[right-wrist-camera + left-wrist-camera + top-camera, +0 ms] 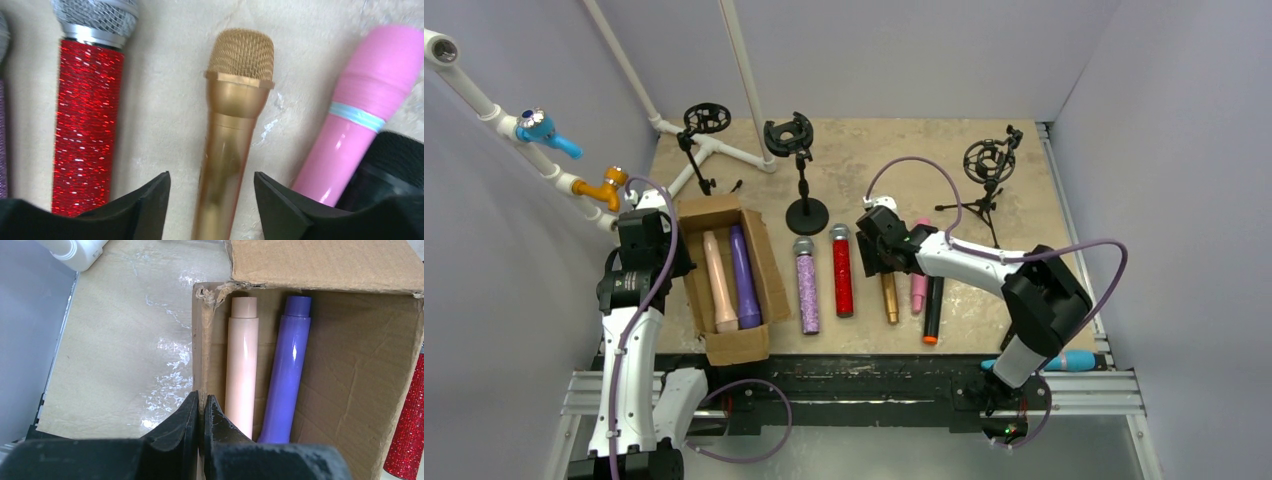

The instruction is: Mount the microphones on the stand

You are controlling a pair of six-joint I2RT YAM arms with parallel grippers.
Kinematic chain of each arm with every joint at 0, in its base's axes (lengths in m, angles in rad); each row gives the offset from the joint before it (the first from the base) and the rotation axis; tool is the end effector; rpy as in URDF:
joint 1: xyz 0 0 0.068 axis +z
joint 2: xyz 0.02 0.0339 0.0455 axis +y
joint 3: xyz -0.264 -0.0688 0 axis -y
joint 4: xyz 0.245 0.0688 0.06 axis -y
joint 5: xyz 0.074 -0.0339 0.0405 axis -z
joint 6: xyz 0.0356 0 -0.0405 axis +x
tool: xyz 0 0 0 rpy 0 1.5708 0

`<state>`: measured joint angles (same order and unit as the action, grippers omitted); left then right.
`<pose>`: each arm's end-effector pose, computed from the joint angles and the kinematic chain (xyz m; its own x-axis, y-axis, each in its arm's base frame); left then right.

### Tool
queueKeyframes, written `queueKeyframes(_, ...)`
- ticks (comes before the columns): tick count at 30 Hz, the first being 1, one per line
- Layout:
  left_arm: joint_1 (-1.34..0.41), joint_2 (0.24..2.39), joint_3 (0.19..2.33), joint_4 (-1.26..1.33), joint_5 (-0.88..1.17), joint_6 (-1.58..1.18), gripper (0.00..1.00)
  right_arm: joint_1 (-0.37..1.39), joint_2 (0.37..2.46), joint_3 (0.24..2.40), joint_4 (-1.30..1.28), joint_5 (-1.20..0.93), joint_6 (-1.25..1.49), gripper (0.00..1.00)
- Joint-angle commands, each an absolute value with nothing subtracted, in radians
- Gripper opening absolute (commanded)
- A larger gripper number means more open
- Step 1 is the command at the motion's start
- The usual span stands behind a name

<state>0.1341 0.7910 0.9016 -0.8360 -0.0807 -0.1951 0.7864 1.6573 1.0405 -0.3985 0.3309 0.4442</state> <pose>0.1514 0.0233 0.3153 -0.6076 -0.2770 -0.7444 -0.3168 0.9439 -0.0926 0.2442 0.2283 0.1923 -0.7776 -0.2038 -0.5948 -0.2372 0.9712 -0.0226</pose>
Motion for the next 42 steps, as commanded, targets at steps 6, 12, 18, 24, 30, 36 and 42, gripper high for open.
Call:
queueKeyframes(6,0.130,0.776,0.946,-0.800,-0.061,-0.202,0.00,0.843,1.589,1.266,-0.456,0.354,0.431,0.71)
queueKeyframes(12,0.130,0.772,0.949,-0.801,-0.060,-0.205,0.00,0.990,1.634,1.486,-0.471,0.353,0.466,0.63)
queueKeyframes(18,0.129,0.775,0.951,-0.802,-0.058,-0.214,0.00,1.104,1.749,1.687,-0.418,0.230,0.503,0.57)
queueKeyframes(24,0.129,0.775,0.949,-0.808,-0.059,-0.224,0.00,1.196,1.955,1.878,-0.431,0.158,0.494,0.57)
queueKeyframes(30,0.130,0.770,0.950,-0.809,-0.055,-0.227,0.00,1.215,2.105,1.964,-0.404,0.099,0.504,0.58)
queueKeyframes(36,0.130,0.774,0.950,-0.809,-0.045,-0.226,0.00,1.219,2.250,2.088,-0.427,0.105,0.505,0.58)
queueKeyframes(42,0.130,0.773,0.947,-0.810,-0.030,-0.225,0.00,1.220,2.373,2.213,-0.467,0.142,0.504,0.59)
